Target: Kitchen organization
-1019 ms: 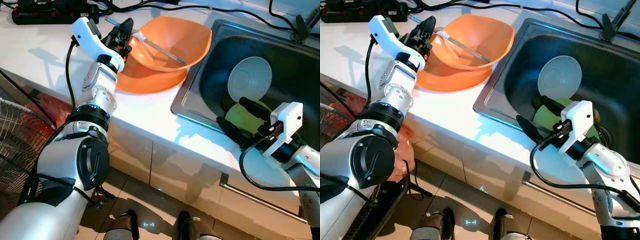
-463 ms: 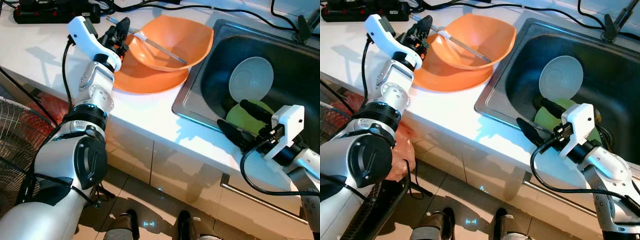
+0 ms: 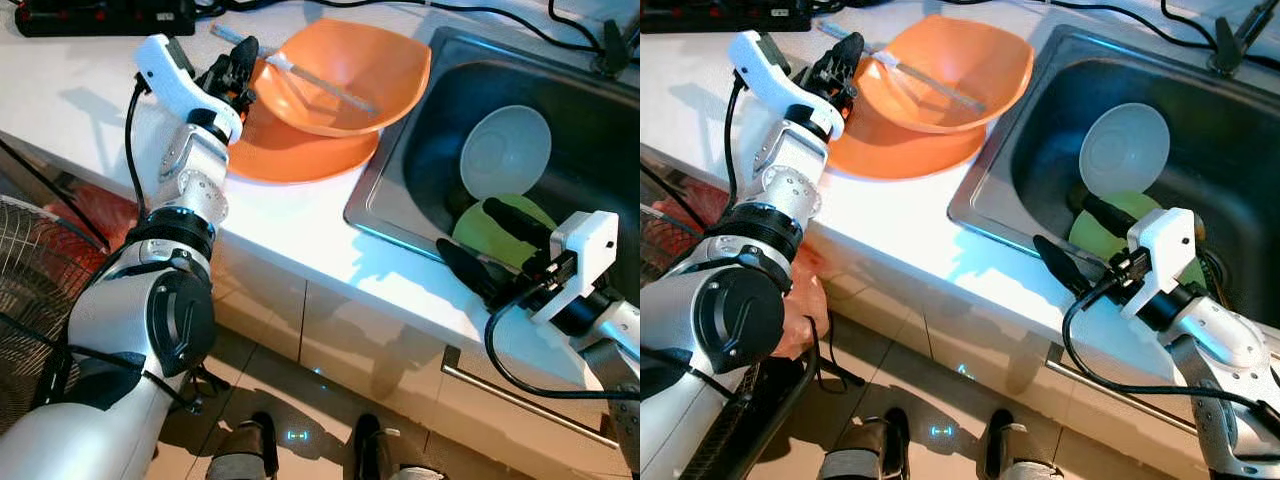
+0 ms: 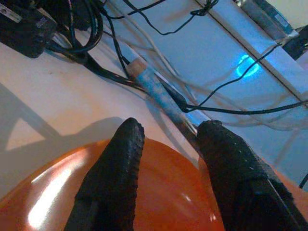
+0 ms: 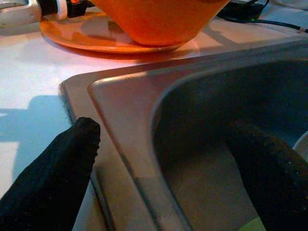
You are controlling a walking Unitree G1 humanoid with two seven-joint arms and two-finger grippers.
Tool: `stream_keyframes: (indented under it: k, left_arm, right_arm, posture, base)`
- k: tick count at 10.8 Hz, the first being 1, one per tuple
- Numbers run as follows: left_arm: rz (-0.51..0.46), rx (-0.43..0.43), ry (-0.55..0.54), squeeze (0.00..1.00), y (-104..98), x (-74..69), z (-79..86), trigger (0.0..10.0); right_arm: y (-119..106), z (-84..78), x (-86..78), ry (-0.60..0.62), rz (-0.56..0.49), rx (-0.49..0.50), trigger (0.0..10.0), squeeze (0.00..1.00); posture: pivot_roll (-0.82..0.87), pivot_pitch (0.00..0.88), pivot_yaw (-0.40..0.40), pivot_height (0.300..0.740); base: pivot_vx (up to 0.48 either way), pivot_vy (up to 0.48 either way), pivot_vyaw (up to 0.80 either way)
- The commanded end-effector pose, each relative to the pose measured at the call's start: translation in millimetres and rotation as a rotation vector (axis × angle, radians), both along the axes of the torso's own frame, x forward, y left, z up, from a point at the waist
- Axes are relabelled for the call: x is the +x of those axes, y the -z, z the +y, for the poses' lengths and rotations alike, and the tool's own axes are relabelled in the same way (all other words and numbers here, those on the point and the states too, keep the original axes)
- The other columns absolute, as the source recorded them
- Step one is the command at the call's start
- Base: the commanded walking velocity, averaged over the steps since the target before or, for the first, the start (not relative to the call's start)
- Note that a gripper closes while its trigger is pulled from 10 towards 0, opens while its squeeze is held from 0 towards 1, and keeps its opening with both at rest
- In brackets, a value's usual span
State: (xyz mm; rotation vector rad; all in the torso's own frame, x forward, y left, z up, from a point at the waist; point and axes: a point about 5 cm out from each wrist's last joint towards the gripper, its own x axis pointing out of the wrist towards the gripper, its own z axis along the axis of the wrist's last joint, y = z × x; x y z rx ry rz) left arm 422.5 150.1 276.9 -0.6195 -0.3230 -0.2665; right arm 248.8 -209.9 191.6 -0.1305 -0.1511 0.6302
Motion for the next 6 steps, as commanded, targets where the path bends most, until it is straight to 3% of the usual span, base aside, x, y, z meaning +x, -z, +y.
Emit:
stream_keyframes:
  k: [1, 6]
  left_arm:
    - [0.005, -0.01, 0.013, 0.0, -4.1, 1.2, -7.5, 10.0]
    - [-0.028, -0.025, 0.03, 0.0, -11.9, 1.1, -12.3, 10.0]
  right_arm:
    - [19.9, -3.0, -3.2, 0.017, 0.113, -0.004, 10.0, 0.0]
    - [20.4, -3.9, -5.7, 0.037, 0.116, -0.004, 10.0, 0.0]
  posture:
    - [-0.13, 0.312, -0.018, 0.74]
    - [-0.14, 0.304, -0.015, 0.74]
  base:
    - [0.0, 0.0, 0.0]
    - [0.0, 0.0, 0.0]
